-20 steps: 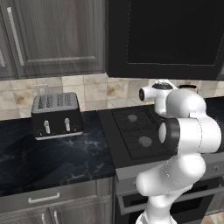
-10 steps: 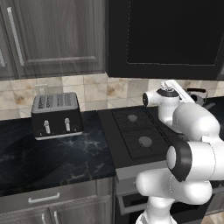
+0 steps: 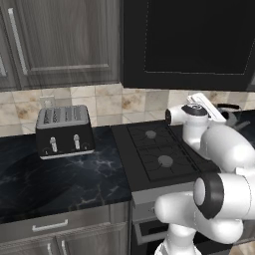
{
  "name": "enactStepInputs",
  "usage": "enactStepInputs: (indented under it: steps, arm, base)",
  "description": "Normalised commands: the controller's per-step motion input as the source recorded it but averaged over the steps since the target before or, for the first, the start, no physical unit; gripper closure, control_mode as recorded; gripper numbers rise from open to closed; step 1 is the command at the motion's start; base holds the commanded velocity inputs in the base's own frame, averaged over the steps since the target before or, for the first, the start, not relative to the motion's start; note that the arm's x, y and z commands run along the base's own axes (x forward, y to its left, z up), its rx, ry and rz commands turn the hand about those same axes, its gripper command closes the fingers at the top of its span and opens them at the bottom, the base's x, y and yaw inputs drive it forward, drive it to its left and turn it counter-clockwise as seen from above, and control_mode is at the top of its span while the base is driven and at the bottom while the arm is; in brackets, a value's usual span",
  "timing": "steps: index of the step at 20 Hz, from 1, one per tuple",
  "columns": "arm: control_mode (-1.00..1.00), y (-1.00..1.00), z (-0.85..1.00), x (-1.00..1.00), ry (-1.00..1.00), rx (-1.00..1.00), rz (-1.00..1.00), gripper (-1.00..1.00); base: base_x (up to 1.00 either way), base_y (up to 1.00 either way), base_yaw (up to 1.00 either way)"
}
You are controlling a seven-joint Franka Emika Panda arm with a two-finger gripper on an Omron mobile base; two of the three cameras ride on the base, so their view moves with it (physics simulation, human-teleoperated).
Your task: The kettle is done boiling. Turn off the stove, then wait for 300 timesteps before moving the kettle to the dining table.
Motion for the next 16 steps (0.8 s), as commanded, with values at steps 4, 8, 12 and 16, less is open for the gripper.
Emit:
enactStepInputs:
  steps: [4,8,12,16]
  arm:
    - [-1.00,0.00,0.01,-0.11,0.00,0.00,-0.04,1.00]
    - [-1.00,0.00,0.10,-0.25,0.00,0.00,-0.06,1.00]
    - [-1.00,0.00,0.16,-0.31,0.00,0.00,-0.08,1.00]
    - [-1.00,0.00,0.22,-0.29,0.00,0.00,-0.10,1.00]
  base:
    - [0.00,0.00,0.00]
    - [0.00,0.00,0.00]
    - [0.00,0.00,0.00]
    - [0.00,0.00,0.00]
